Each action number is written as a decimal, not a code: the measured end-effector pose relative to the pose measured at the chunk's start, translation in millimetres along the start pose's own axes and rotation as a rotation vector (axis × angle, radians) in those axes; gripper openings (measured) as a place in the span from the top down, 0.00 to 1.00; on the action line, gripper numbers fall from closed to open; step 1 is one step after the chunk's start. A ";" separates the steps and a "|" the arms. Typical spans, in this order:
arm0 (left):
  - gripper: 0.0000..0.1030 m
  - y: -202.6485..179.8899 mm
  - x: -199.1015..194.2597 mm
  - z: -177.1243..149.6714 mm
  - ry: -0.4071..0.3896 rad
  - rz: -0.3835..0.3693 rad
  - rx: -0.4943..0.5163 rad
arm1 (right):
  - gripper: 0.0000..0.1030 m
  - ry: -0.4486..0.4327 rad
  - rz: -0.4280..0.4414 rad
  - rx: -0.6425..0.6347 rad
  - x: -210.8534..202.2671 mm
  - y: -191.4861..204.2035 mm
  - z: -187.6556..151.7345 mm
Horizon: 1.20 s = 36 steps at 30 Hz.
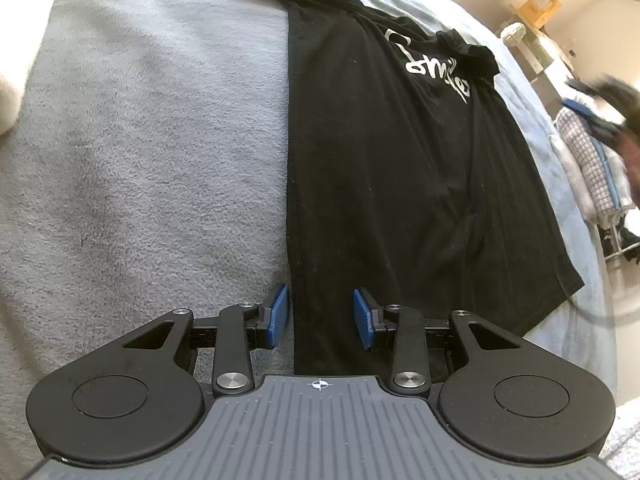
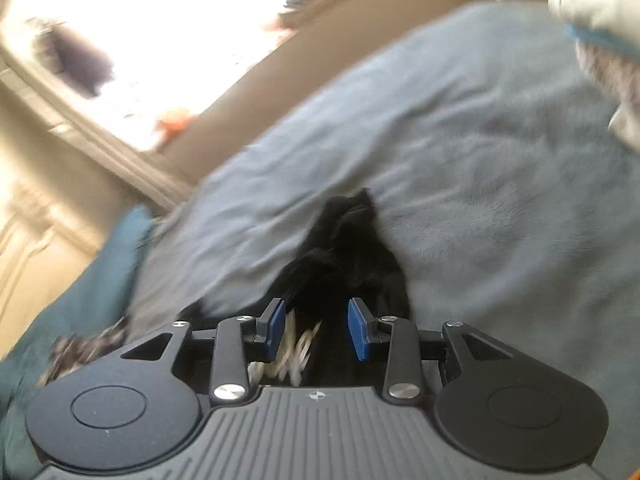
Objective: Fold clothes
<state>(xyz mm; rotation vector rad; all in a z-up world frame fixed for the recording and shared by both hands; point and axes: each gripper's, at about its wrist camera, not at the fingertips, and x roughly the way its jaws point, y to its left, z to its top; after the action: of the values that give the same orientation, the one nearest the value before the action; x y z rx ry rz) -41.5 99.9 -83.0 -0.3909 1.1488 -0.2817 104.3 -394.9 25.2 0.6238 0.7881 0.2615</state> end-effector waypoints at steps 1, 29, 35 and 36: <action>0.64 0.5 0.0 0.0 0.000 -0.004 -0.005 | 0.64 -0.011 0.025 -0.024 -22.0 1.6 -9.0; 0.62 -4.9 1.0 1.4 -0.003 0.020 -0.050 | 0.65 0.171 -0.220 -0.014 5.3 -75.8 -101.5; 0.62 -7.8 4.2 2.9 0.003 0.035 -0.039 | 1.00 0.147 -0.256 -0.031 2.2 -75.9 -107.9; 0.62 -8.0 4.3 3.0 0.004 0.036 -0.037 | 1.00 0.136 -0.258 -0.027 0.0 -76.1 -108.4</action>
<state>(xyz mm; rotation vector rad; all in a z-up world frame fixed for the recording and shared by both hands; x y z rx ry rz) -37.2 91.4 -81.9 -0.4022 1.1647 -0.2303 24.7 -409.2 -79.7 0.4762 0.9850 0.0783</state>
